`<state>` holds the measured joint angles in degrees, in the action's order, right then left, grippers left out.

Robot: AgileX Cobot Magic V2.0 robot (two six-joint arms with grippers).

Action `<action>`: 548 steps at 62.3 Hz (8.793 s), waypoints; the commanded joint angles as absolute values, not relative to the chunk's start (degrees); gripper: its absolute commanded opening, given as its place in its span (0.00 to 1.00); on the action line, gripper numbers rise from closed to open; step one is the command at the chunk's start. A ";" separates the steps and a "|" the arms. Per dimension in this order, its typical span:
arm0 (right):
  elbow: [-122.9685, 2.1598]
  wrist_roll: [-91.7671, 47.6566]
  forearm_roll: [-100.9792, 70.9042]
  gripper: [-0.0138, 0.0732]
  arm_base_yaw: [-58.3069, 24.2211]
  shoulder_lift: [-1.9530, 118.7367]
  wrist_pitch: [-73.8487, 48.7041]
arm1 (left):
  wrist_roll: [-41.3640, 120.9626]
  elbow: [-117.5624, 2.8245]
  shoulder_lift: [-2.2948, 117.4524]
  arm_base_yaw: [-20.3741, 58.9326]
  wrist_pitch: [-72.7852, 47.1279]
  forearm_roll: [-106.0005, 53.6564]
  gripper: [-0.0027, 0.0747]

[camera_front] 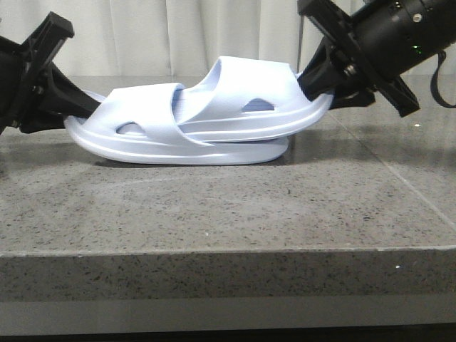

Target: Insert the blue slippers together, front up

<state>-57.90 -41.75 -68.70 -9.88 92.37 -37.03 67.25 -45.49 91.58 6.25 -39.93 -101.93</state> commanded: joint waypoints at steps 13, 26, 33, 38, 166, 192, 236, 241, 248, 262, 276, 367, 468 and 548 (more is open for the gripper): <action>-59.20 -43.46 -63.20 0.76 -0.36 85.27 -46.40 | 67.24 -47.30 89.68 6.90 -47.99 -106.73 0.01; -59.20 -43.46 -60.91 0.76 11.79 80.44 -52.27 | 67.24 -47.30 89.68 6.90 -47.60 -106.73 0.01; -59.20 -43.46 -60.91 0.76 16.22 78.61 -54.10 | 67.24 -47.30 89.68 6.90 -47.47 -106.73 0.01; -59.20 -43.46 -60.98 0.76 17.18 78.14 -54.05 | 67.24 -47.30 89.68 7.75 -45.36 -106.73 0.01; -57.35 -6.20 -9.75 0.76 2.74 47.22 -60.75 | 4.08 -59.12 50.41 3.43 -53.13 -3.14 0.56; -47.81 -5.90 -9.69 0.76 2.74 31.45 -62.60 | 4.08 -47.39 33.17 3.43 -54.58 -0.53 0.56; -47.05 -5.90 -9.85 0.10 2.74 30.77 -64.31 | 4.08 -45.20 32.22 3.43 -53.53 1.21 0.10; -47.05 -5.90 -9.85 0.09 2.74 30.77 -64.31 | 4.08 -45.20 32.22 3.43 -53.07 0.93 0.01; -47.05 -5.90 -9.85 0.08 2.74 30.77 -63.90 | 4.08 -45.20 32.22 3.43 -50.93 -1.02 0.01; -47.05 -5.90 -9.85 0.08 2.74 30.77 -63.83 | 4.08 -45.20 32.22 3.43 -49.12 -6.26 0.01; -47.05 -5.90 -9.85 0.08 2.74 30.77 -63.88 | 4.08 -45.20 32.22 3.43 -49.12 -6.37 0.01; -47.05 -5.90 -9.85 0.08 2.74 30.77 -63.88 | 3.71 0.58 -1.29 -0.11 0.43 -4.85 0.01; -47.05 -5.90 -9.85 0.08 2.74 30.77 -63.88 | -0.35 0.48 -1.18 2.11 4.04 -3.37 0.01; -0.51 -5.96 -5.24 0.08 -3.80 -0.16 -1.47 | -0.35 0.48 -1.18 2.11 4.04 -3.37 0.01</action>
<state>-1.14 -5.96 -5.73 -3.98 0.27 -10.33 0.00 0.24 -0.17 1.77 0.00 -2.94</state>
